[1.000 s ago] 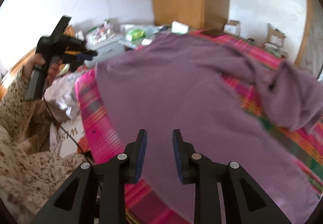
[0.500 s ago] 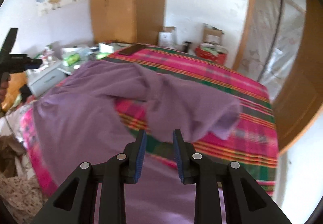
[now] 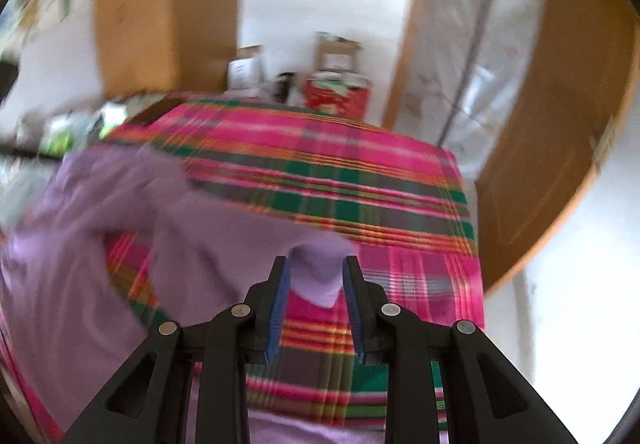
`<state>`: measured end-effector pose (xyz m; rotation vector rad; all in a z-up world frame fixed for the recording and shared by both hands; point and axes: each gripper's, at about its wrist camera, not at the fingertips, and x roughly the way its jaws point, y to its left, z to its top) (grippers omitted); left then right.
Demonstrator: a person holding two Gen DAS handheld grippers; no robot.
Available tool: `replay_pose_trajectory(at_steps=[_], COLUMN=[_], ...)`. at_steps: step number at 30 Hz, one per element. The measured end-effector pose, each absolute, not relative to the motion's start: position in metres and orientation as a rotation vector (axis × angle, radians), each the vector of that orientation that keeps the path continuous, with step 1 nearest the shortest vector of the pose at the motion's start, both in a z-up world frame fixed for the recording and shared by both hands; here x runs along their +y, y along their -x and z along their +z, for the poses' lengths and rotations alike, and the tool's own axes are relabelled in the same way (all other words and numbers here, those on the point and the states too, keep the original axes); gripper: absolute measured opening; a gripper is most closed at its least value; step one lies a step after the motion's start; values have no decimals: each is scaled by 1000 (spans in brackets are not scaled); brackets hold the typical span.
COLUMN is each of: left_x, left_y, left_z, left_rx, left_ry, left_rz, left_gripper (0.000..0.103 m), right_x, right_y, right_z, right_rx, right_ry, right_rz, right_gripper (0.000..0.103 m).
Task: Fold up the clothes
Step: 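Lift the garment edge with the right gripper and pull it across the bed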
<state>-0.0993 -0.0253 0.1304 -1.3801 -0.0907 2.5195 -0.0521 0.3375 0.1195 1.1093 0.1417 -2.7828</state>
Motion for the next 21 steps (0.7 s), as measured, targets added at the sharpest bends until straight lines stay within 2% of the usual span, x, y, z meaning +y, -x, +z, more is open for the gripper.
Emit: replay_pose_trajectory(at_steps=[4, 12, 14, 16, 21], left_x=[-13, -13, -8, -5, 6], left_y=[117, 118, 119, 117, 118], left_z=[136, 191, 192, 187, 148], left_rx=[-45, -12, 44, 100, 154], left_ry=[1380, 1292, 1311, 1337, 1422], left_rz=[2510, 2540, 2520, 2515, 2448], left_gripper=[31, 31, 31, 31, 32], right_x=[356, 385, 385, 384, 359], right_y=[46, 53, 58, 62, 68], right_z=[153, 250, 254, 253, 200], right_rx=[97, -215, -232, -229, -68], right_ry=[-993, -767, -784, -820, -977], right_rz=[-2867, -2904, -2851, -2808, -2702], right_gripper=[28, 28, 34, 44, 44])
